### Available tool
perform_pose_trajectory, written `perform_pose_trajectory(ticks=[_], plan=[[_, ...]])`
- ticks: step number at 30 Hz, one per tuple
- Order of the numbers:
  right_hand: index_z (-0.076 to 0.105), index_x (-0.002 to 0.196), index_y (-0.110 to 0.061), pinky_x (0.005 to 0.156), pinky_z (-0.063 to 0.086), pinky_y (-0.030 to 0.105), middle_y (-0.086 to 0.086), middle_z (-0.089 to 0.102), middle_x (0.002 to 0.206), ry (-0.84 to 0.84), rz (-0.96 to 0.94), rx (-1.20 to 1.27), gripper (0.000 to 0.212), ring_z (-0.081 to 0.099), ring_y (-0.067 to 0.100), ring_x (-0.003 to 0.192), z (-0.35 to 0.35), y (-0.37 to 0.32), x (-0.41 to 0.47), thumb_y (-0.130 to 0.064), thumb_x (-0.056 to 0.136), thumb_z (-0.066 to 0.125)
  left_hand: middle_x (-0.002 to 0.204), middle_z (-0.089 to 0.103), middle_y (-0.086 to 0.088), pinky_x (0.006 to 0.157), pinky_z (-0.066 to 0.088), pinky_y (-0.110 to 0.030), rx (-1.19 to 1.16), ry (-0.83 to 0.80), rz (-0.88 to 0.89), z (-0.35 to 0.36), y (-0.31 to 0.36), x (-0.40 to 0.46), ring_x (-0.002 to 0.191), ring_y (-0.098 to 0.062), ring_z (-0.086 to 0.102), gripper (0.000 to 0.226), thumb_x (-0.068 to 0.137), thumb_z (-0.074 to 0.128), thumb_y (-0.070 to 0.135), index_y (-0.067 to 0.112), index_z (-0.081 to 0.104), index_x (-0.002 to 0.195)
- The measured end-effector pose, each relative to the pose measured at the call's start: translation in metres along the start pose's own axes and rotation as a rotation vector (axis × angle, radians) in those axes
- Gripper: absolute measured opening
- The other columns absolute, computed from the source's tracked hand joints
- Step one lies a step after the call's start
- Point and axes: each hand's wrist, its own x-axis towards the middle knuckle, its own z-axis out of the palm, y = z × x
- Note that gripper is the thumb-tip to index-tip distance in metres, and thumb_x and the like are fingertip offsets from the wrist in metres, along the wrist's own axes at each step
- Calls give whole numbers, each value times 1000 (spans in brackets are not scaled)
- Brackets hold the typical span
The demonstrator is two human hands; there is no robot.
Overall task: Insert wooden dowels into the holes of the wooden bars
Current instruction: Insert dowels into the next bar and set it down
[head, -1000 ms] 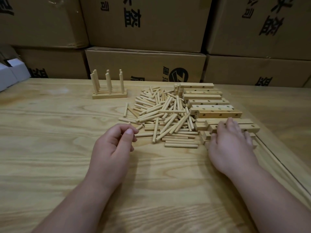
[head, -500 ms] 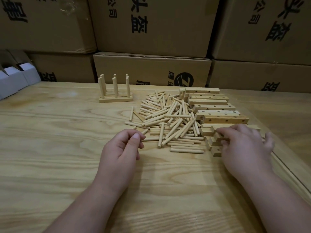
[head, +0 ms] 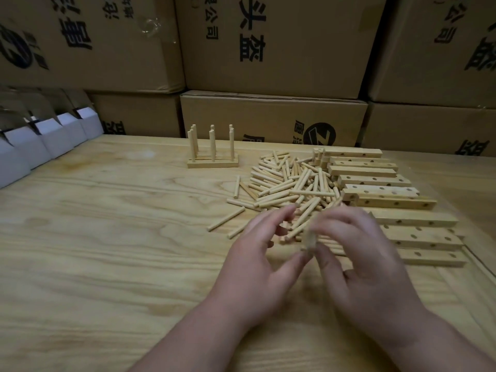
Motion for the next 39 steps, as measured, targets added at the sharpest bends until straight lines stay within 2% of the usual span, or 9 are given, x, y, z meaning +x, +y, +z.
perform_pose_trajectory(ticks=[4, 8, 12, 16, 21, 26, 30, 33, 39], plan=[[57, 117, -17, 90, 52, 38, 7, 63, 115, -49, -96, 146, 39, 63, 23, 109, 11, -5, -3, 1, 84, 69, 129, 56, 23, 104, 45, -28, 20, 43, 42, -3, -3, 3, 125, -7, 54, 63, 73, 72, 23, 48, 58, 129], [55, 124, -19, 98, 49, 37, 3, 59, 126, -76, -14, 193, 36, 59, 18, 120, 11, -3, -5, -22, 90, 66, 114, 66, 21, 98, 48, -39, 107, 131, 118, -3, -5, 5, 115, -9, 60, 43, 80, 71, 26, 41, 64, 119], [52, 138, -20, 103, 46, 38, -8, 49, 135, -76, 288, 35, 50, 51, 12, 126, 6, 9, -8, -41, 92, 58, 109, 70, 24, 91, 46, -14, -30, 270, -38, -6, -7, 6, 109, 2, 64, 20, 93, 62, 42, 41, 65, 112], [60, 135, -17, 100, 44, 29, -10, 57, 122, -98, 402, -59, 44, 51, 4, 116, 2, 23, -7, -29, 92, 57, 103, 68, 26, 80, 40, -2, -115, 347, -119, -7, -8, 8, 100, 7, 64, 20, 97, 50, 35, 24, 64, 106], [71, 118, -25, 93, 46, 38, -15, 64, 100, -279, 401, -273, 28, 56, 11, 102, 4, 29, -6, -23, 91, 64, 95, 66, 15, 85, 43, -15, -337, 385, -205, -5, -6, 6, 98, -5, 63, 14, 91, 48, 32, 40, 59, 89], [74, 99, -36, 86, 37, 34, -20, 61, 92, -369, 464, -403, 14, 54, 12, 97, 5, 29, -4, -34, 89, 65, 89, 64, 4, 81, 49, -44, -598, 319, -288, -6, -6, 5, 86, -20, 61, 19, 81, 45, 22, 20, 54, 98], [69, 91, -40, 87, 35, 32, -20, 54, 87, -455, 525, -450, 11, 46, 8, 93, 5, 30, -4, -46, 90, 60, 84, 58, 2, 58, 45, -29, -656, 270, -347, -5, -7, 6, 64, -17, 53, 30, 88, 43, 42, 23, 52, 109], [66, 95, -41, 87, 29, 30, -21, 50, 91, -491, 543, -472, 13, 42, 7, 95, 8, 32, -4, -48, 91, 56, 79, 56, 1, 57, 42, -29, -674, 252, -374, -6, -10, 8, 60, -16, 51, 44, 91, 35, 53, 25, 57, 117], [63, 100, -40, 92, 24, 31, -21, 45, 98, -508, 536, -436, 12, 36, 6, 101, 11, 32, -7, -44, 95, 53, 78, 61, -1, 53, 49, -30, -724, 247, -470, -7, -4, 12, 59, -17, 57, 29, 106, 42, 26, 27, 71, 99]])
